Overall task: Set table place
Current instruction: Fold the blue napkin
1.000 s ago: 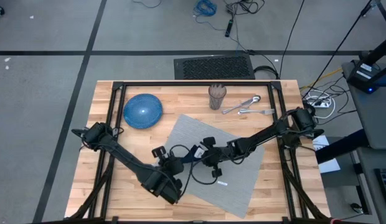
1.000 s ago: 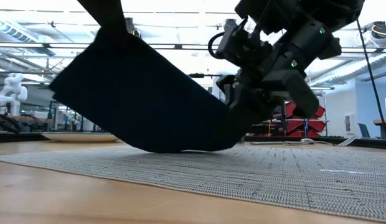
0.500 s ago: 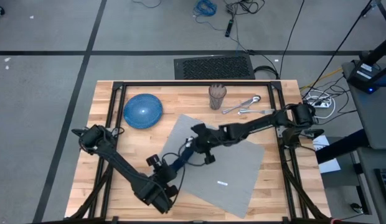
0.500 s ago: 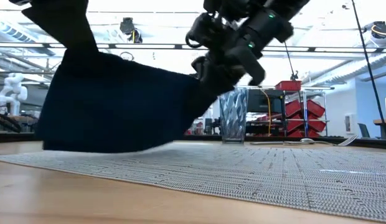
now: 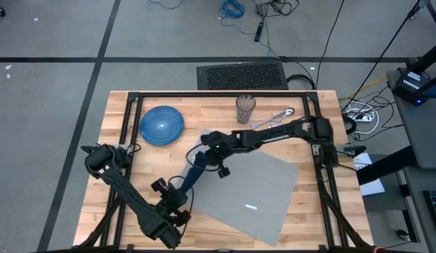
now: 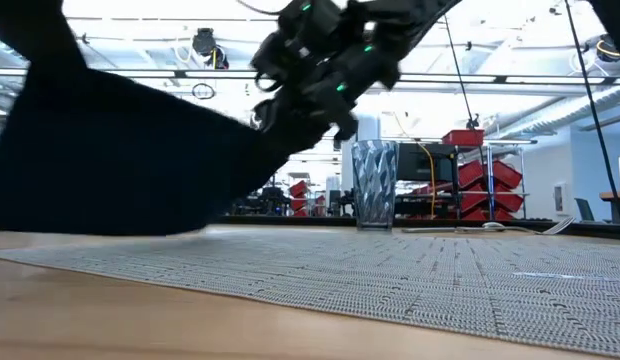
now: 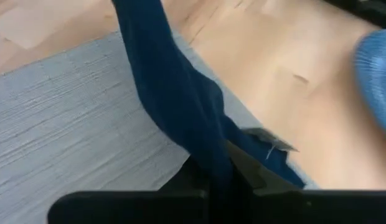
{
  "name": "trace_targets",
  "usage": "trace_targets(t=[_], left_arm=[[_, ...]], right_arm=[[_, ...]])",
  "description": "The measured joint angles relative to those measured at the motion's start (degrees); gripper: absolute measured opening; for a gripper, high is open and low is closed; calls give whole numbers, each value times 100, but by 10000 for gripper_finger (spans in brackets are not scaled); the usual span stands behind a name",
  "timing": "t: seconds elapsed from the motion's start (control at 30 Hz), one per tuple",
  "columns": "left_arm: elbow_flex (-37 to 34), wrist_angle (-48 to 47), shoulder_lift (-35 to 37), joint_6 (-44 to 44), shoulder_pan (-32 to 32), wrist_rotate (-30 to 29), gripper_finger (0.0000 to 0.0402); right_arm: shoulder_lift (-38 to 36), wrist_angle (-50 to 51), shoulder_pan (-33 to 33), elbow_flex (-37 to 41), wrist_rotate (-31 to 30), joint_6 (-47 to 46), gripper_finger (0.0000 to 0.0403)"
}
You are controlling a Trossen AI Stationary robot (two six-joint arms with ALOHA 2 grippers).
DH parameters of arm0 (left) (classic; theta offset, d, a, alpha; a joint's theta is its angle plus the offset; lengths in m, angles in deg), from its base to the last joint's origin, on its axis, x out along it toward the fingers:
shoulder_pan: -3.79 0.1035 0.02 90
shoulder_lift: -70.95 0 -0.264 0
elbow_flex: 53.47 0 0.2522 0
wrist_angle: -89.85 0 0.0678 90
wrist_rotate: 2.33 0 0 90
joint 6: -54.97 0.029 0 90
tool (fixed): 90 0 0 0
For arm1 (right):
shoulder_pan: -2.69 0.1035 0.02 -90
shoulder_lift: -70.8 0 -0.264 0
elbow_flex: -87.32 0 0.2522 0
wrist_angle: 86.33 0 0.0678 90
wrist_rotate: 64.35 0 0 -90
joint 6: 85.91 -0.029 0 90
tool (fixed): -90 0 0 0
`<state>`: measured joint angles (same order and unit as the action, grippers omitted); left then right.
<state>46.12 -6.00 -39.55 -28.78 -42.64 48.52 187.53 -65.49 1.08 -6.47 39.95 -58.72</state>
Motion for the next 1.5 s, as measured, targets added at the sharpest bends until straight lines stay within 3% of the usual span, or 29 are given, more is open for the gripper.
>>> trace_targets(t=[0.3, 0.57, 0.77, 1.07, 1.3, 1.5], left_arm=[[0, -823, 0, -941, -375, 696, 0], [-132, -808, -18, -945, -493, 1553, 0], [-162, -804, -22, -934, -548, 1804, 0], [-202, -793, -22, -1042, -554, 1859, 0], [-514, -791, -22, -1134, -549, 1961, 0], [-621, 71, -22, -473, -414, 2056, 0]], right_arm=[[1212, 749, -18, -1627, 264, 479, 0], [1685, 1039, -176, -2864, 605, 651, 0], [2001, 1278, -246, -3617, 1100, 655, 0], [2215, 1440, -251, -3933, 1144, 654, 0], [2244, 2380, -270, -3936, 1179, 535, 10], [2244, 3064, -278, -3936, 1332, 531, 46]])
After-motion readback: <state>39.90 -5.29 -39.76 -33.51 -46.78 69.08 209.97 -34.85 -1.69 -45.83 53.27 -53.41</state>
